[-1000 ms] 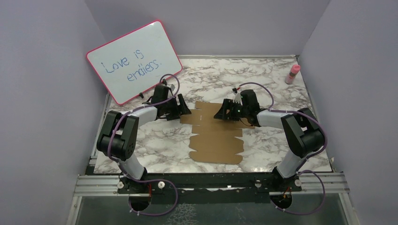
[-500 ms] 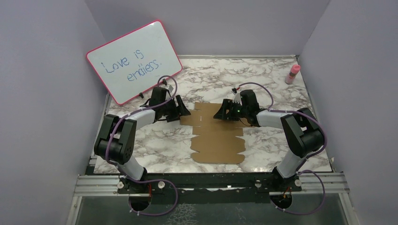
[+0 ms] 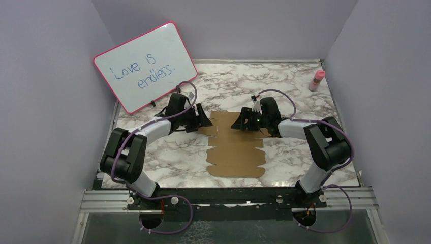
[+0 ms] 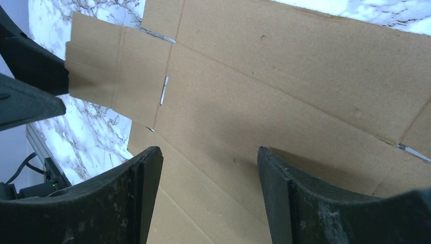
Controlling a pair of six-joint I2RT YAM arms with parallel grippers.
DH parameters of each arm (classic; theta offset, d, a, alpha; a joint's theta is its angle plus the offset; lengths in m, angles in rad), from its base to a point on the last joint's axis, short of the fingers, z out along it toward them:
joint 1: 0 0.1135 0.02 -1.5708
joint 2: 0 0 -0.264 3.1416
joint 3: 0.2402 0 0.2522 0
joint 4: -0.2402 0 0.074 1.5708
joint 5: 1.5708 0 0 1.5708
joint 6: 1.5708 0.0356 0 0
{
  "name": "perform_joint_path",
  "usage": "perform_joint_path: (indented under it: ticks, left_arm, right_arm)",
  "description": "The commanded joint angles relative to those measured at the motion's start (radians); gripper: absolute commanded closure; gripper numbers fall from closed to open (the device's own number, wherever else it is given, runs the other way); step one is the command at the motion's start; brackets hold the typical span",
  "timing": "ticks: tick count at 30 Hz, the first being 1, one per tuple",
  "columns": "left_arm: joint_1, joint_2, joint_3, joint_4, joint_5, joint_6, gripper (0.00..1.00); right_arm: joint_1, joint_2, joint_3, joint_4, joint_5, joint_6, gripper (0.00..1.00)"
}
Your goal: Fold the paper box
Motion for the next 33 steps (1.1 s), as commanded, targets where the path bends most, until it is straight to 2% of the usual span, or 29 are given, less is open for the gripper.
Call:
perform_joint_path:
  ticks: [1,10,16,25,33]
  left_arm:
    - [-0.057,-0.043,0.073,-0.071,-0.06,0.024,0.3]
    - [-0.165,-0.023,0.198,-0.238,-0.313,0.116,0.3]
    - [-0.203,-0.014,0.236,-0.271,-0.374,0.137,0.32]
    - [-0.257,0.014,0.294,-0.317,-0.456,0.169,0.44]
    - [-0.328,0.066,0.36,-0.393,-0.607,0.208,0.67]
  right_arm:
    - [0.01,0.024,-0.011,-0.001,0.019,-0.002,0.26]
    - [0.011,0.024,-0.01,-0.002,0.021,0.002,0.26]
    - [0.011,0.025,-0.008,-0.002,0.02,0.003,0.26]
    - [0.011,0.034,-0.004,0.001,0.015,0.007,0.26]
    - [0.011,0.036,-0.004,0.002,0.012,0.009,0.26]
